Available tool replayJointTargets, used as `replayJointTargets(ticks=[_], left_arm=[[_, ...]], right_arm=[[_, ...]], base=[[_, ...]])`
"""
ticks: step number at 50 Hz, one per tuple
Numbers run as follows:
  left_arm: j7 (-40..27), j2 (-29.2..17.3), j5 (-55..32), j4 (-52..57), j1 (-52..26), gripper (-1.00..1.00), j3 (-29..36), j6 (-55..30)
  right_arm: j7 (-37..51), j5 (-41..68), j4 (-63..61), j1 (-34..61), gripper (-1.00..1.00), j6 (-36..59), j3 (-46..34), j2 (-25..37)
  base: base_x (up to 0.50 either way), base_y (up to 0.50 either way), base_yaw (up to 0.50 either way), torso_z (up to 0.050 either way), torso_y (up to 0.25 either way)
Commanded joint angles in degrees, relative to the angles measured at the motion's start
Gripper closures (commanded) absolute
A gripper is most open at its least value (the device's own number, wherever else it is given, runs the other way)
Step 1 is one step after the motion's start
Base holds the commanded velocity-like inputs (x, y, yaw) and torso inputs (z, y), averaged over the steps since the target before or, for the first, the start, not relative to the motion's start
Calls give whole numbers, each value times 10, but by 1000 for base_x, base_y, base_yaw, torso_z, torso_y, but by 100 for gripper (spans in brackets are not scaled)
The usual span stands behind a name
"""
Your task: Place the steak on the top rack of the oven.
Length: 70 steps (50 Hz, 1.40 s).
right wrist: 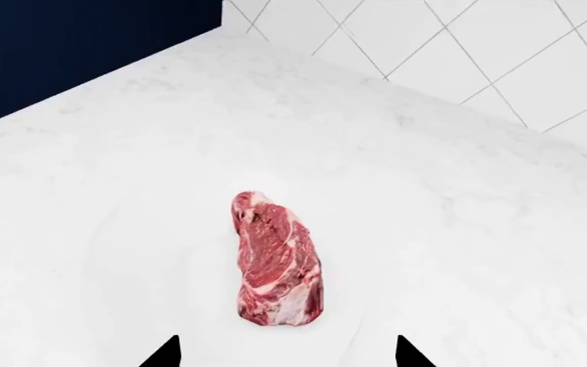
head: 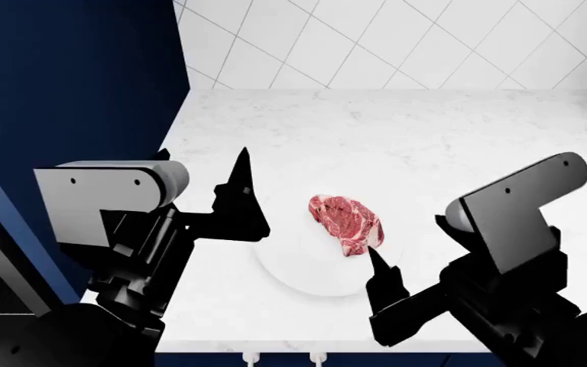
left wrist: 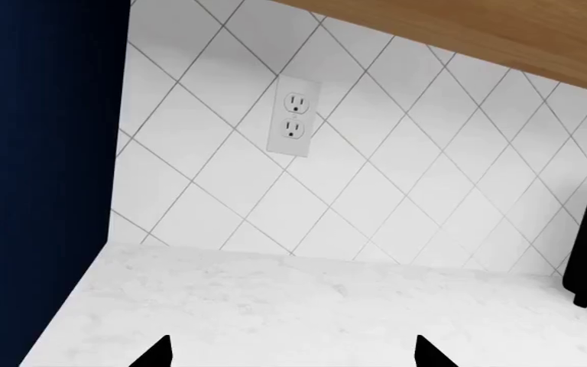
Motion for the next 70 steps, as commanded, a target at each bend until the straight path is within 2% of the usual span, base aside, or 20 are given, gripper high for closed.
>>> replayJointTargets(ticks=[1,11,18,29,36,70], left_arm=[[2,-5,6,-7,3,-100,8,12],[7,-11,12,-15,8,-100,14,24],[9,-14,14,-20,9,-100,17,31],[8,-18,14,-25,5,-100,22,36],[8,-19,18,-28,4,-100,28,40],[11,-31,29,-44,6,-100,43,63]], right_arm=[[-6,2,78,59,-100,32,-66,-10],[-59,-50,154,105,-100,80,-101,-54],[-139,-142,179,98,-100,114,-79,-82],[-258,-268,195,87,-100,121,-75,-100],[-298,-294,199,82,-100,115,-85,-99],[-345,-352,222,70,-100,86,-142,-88]], base=[[0,0,0,0,0],[0,0,0,0,0],[0,0,0,0,0],[0,0,0,0,0],[0,0,0,0,0],[0,0,0,0,0]])
